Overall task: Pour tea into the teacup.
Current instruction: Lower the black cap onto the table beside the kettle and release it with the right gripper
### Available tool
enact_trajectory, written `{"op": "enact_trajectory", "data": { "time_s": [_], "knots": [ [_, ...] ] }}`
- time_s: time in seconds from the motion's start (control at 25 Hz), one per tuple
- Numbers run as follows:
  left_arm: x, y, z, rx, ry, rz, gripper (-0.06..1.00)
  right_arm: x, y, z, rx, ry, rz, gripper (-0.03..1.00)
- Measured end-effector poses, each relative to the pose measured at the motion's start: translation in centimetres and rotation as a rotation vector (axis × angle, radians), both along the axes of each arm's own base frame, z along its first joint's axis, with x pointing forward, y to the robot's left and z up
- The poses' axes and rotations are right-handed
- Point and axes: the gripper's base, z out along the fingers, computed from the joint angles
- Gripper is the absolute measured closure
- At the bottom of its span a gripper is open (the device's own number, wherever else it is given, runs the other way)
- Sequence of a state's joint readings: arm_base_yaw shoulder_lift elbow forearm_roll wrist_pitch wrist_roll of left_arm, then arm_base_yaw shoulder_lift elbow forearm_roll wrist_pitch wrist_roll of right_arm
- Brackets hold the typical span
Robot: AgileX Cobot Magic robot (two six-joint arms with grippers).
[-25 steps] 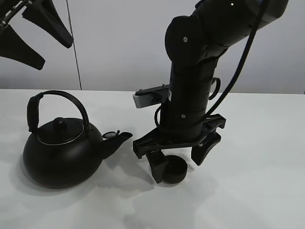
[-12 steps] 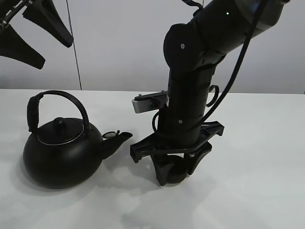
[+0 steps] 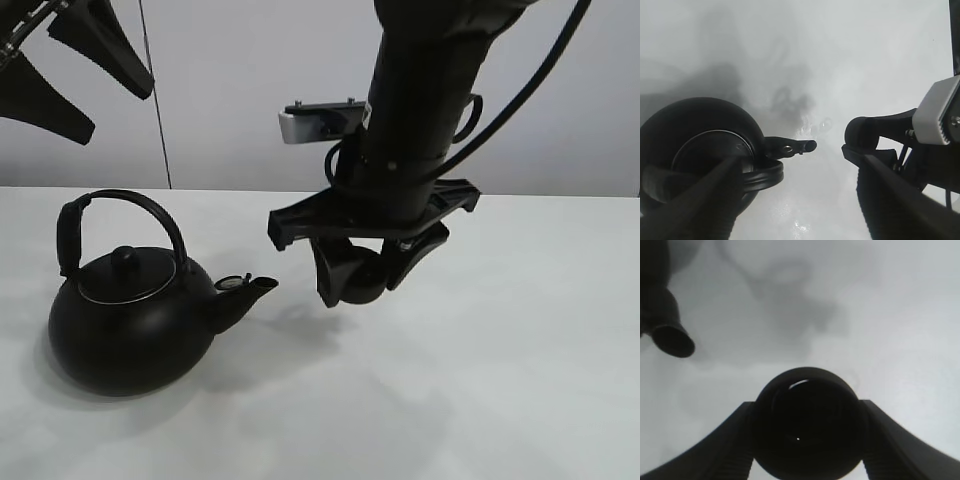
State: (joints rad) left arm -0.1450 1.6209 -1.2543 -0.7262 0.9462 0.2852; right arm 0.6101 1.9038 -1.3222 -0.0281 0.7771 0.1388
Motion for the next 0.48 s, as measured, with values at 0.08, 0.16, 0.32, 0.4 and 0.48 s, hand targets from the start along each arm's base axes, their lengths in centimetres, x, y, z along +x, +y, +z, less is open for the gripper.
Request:
{"op": "enact_trajectory", "data": {
  "time_s": [0.08,0.16,0.32,0.4,0.48],
  "knots": [
    [0.0,0.0,0.0,0.0,0.0,0.0,0.47,-0.1,-0.1,0.6,0.009,-0.013,0.0,0.57],
    [0.0,0.0,0.0,0.0,0.0,0.0,0.47,0.1,0.0,0.7,0.014,-0.017,-0.005,0.57],
    [0.0,0.0,0.0,0.0,0.0,0.0,0.47,1.2,0.8,0.6,0.026,-0.017,-0.037,0.57],
    [0.0,0.0,0.0,0.0,0.0,0.0,0.47,1.9,1.3,0.3,0.024,-0.009,-0.048,0.57],
    [0.0,0.0,0.0,0.0,0.0,0.0,0.47,2.7,1.9,-0.3,0.015,0.011,-0.055,0.57]
  ]
}}
